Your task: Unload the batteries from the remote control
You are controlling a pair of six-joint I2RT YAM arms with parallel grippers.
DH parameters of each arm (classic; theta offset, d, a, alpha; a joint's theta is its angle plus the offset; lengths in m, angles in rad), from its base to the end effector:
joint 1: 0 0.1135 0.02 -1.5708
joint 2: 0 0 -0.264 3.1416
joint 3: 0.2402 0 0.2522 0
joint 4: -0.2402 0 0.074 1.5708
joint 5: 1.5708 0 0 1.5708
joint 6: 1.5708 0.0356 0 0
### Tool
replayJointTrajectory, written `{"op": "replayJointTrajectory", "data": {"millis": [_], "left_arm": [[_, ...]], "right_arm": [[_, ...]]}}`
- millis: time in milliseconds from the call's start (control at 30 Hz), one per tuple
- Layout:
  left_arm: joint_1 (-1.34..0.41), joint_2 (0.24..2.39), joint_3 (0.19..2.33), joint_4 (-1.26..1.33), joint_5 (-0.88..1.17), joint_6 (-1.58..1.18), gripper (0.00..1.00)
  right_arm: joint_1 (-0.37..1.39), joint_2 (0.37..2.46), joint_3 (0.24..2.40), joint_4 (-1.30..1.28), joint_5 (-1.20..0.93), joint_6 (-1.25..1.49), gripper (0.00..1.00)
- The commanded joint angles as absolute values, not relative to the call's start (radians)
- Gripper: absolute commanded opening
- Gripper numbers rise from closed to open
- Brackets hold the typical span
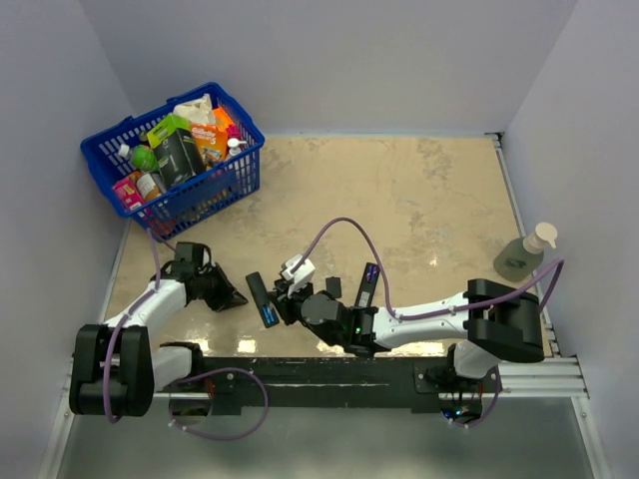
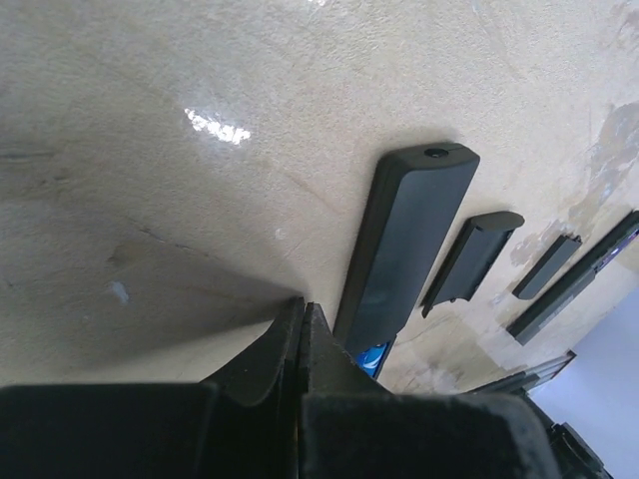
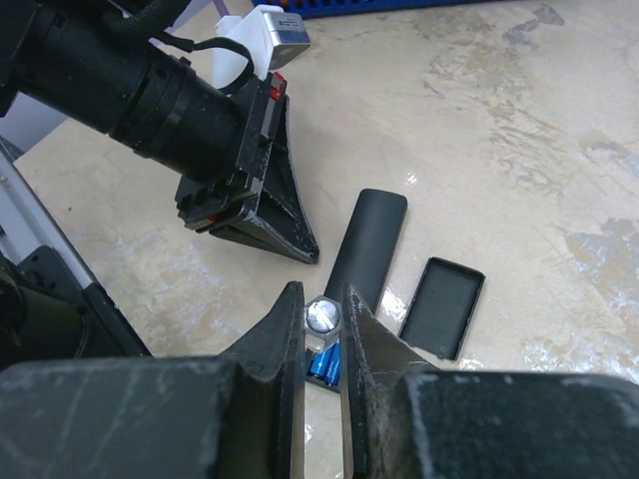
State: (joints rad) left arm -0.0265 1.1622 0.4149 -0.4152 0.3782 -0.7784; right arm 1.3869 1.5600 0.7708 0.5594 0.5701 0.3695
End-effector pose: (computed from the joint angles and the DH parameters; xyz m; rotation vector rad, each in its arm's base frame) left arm 0.1777 -0.0179 0.1350 -0.9330 2.6686 -0.7265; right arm 0.0799 0.3244 0.2222 -0.5055 1.7556 0.7531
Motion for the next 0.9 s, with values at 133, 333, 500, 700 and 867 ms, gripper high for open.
{"op": "replayJointTrajectory", "data": {"millis": [133, 333, 500, 700, 867], "left_arm": [[-0.021, 1.137, 0.385, -0.388, 0.416, -0.801, 0.0], [-0.023, 1.121, 0.373, -0.394, 0.437, -0.818, 0.0], [-0.023, 1.101, 0.335, -0.393, 0.456, -0.839, 0.0], [-0.023, 1.085, 0.29, -0.385, 0.456, -0.864, 0.0], [-0.023, 1.086, 0.288, -0.39, 0.457, -0.862, 0.0]], "right_arm": [[1.388, 1.571, 0.83, 0.657, 0.548, 0.206, 0.0], [1.388, 1.592, 0.816, 0.684, 0.563, 0.206, 0.0], [1.388, 1.634, 0.816, 0.725, 0.56, 0.192, 0.0], [1.387, 1.663, 0.83, 0.741, 0.563, 0.147, 0.0], [1.387, 1.67, 0.811, 0.752, 0.545, 0.123, 0.0]]}}
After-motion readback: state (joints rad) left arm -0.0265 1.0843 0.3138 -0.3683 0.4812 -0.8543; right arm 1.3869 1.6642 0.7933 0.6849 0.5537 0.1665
